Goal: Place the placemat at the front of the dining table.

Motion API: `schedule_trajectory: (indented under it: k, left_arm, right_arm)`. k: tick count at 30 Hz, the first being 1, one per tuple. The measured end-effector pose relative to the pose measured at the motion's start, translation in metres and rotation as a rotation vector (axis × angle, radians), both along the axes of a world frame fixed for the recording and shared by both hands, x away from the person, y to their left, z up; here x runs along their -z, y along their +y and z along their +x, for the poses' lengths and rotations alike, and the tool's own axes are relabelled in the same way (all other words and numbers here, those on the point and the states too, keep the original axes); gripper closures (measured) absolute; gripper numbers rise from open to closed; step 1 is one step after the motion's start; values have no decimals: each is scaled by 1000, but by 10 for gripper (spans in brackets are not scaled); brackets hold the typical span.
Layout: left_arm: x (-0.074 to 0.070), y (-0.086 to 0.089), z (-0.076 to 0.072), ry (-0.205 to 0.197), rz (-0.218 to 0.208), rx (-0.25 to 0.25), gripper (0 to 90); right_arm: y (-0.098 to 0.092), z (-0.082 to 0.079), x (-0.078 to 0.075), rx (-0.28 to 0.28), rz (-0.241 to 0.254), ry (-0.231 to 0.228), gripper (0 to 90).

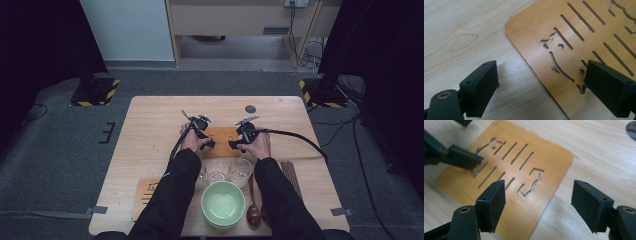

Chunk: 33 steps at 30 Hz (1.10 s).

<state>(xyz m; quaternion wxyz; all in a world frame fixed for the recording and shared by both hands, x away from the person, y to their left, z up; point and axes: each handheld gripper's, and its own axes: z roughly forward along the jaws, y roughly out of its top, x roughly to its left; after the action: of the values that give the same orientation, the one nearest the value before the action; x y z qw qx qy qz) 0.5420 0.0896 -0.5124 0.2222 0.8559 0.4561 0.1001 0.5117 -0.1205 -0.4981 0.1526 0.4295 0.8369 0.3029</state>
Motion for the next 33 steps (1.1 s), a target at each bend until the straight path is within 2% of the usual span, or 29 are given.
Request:
schedule_trajectory:
  k: [3, 5, 8, 11, 13, 20, 26, 33]
  left_arm:
    - [1, -2, -4, -3, -14, 7, 109]
    - [1, -1, -5, -3, -15, 7, 107]
    - [2, 0, -5, -3, -18, 7, 104]
    - [2, 1, -5, -9, -9, 8, 96]
    - [2, 2, -4, -13, 0, 2, 92]
    - [3, 5, -1, -25, -6, -20, 76]
    - [3, 6, 2, -44, 1, -29, 78]
    - [5, 9, 6, -61, -12, -51, 77]
  right_arm:
    - [-2, -5, 5, -58, -25, 8, 259]
    - [0, -7, 7, -83, -20, 25, 259]
    - [1, -8, 9, -96, -18, 35, 257]
    - [2, -9, 15, -118, -54, 59, 240]
    - [2, -9, 16, -130, -56, 67, 234]
    - [4, -11, 20, -145, -60, 80, 209]
    - [6, -8, 23, -141, -47, 65, 212]
    - [8, -6, 24, -137, -36, 47, 222]
